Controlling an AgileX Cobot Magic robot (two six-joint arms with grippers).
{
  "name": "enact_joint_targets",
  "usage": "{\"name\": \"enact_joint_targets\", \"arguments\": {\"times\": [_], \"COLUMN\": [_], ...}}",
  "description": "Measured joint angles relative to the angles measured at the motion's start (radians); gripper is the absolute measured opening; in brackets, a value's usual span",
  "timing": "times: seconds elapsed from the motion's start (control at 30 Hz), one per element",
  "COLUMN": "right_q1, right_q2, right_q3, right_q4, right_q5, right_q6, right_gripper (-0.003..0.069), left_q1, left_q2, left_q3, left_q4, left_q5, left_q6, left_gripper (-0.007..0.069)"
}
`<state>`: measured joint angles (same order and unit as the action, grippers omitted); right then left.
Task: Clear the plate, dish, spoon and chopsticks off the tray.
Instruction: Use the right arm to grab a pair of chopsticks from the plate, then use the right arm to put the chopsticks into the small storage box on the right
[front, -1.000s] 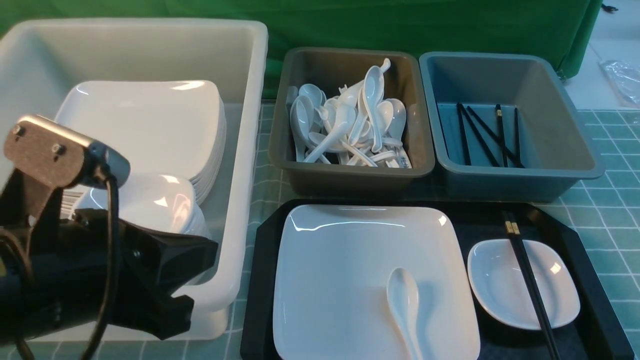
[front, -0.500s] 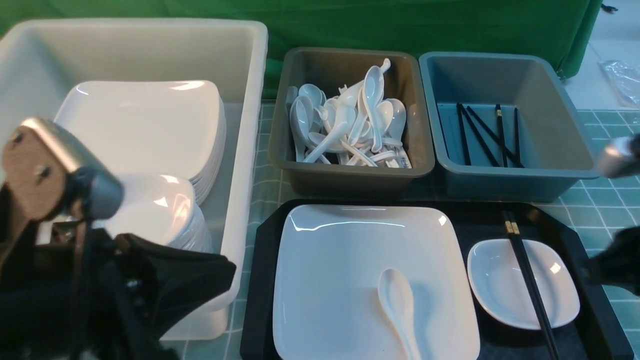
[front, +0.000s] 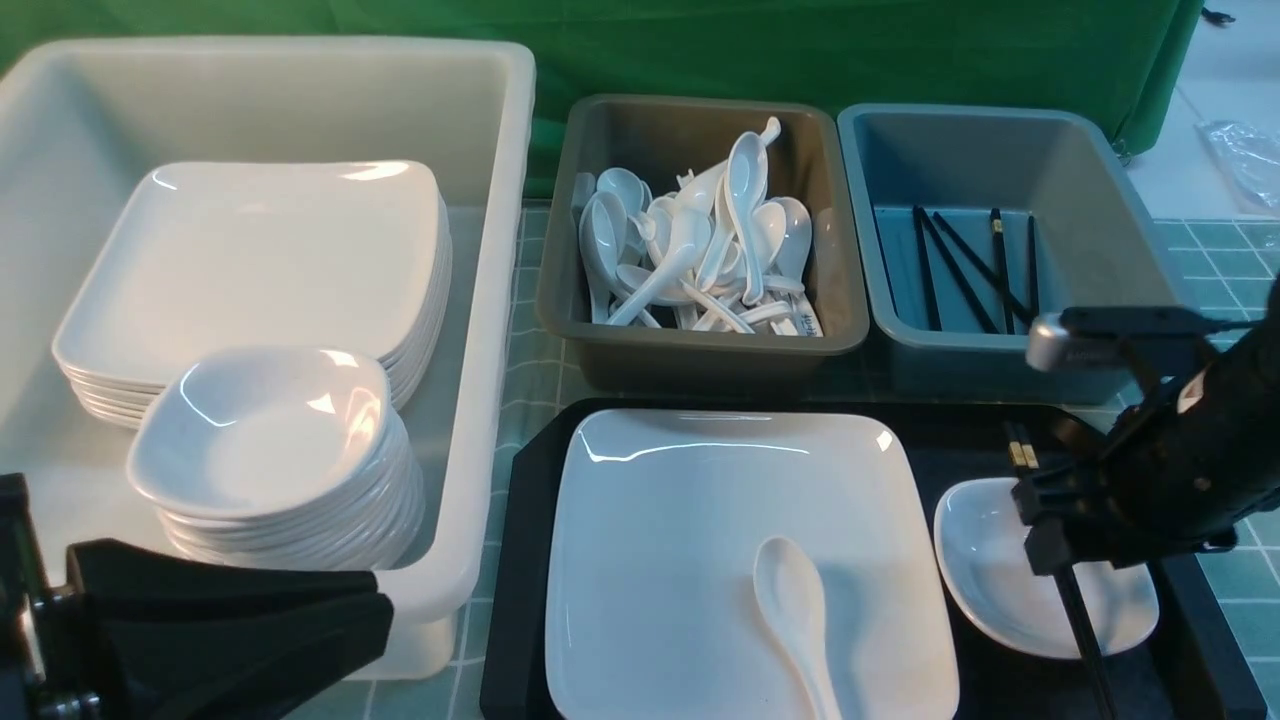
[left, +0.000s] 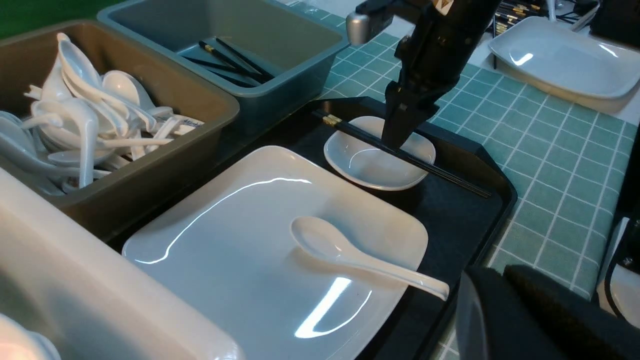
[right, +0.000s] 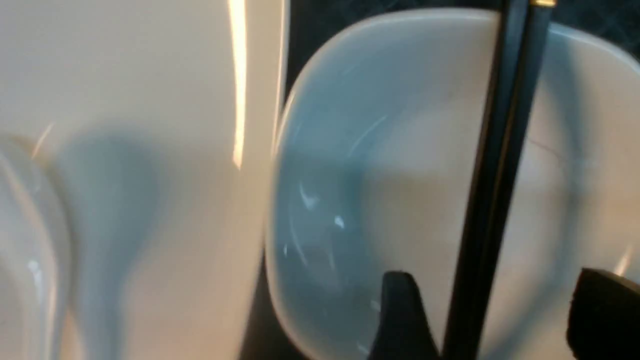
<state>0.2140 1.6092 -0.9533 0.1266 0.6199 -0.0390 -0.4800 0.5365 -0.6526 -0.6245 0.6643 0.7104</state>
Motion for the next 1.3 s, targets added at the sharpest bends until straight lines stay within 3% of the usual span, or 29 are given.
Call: {"name": "enact_joint_targets", "arguments": {"times": [0.27, 0.37, 0.43, 0.5, 0.67, 0.87, 1.13, 1.3], "right_q1": [0.0, 0.0, 0.0, 0.0, 0.014, 0.008, -0.147, -0.171], "right_q2": [0.142, 0.153, 0.156, 0.154, 0.059, -0.031, 0.335, 0.579], "right_q3": [-0.014, -0.022, -0.027, -0.028, -0.037, -0.286, -0.855, -1.144], "right_q4": [0.005, 0.005, 0.004, 0.006, 0.011, 0.042, 0.24, 0.26], "right_q5": [-0.071, -0.075, -0.064, -0.047, 0.056, 0.076, 0.006, -0.039], "right_q6": [-0.009, -0.043, -0.083, -0.109, -0.139, -0.184, -0.182, -0.107], "right_gripper": [0.035, 0.0267, 0.015, 0.0116, 0.0118, 0.0118, 0.0118, 0.0139], "left_q1": [0.0, 0.0, 0.0, 0.0, 0.0, 0.0, 0.0, 0.0], "left_q2": [0.0, 0.0, 0.0, 0.0, 0.0, 0.0, 0.0, 0.0], "left_q3": [0.0, 0.0, 0.0, 0.0, 0.0, 0.0, 0.0, 0.0], "left_q4": [0.004, 0.006, 0.007, 0.007, 0.007, 0.007, 0.006, 0.006], "left_q5": [-0.003, -0.003, -0.003, -0.003, -0.038, -0.193, -0.274, -0.269], "left_q6": [0.008, 0.013, 0.015, 0.015, 0.021, 0.028, 0.045, 0.047], "left_gripper": [0.0017, 0.0017, 0.0017, 0.0017, 0.0017, 0.0017, 0.0017, 0.0017]}}
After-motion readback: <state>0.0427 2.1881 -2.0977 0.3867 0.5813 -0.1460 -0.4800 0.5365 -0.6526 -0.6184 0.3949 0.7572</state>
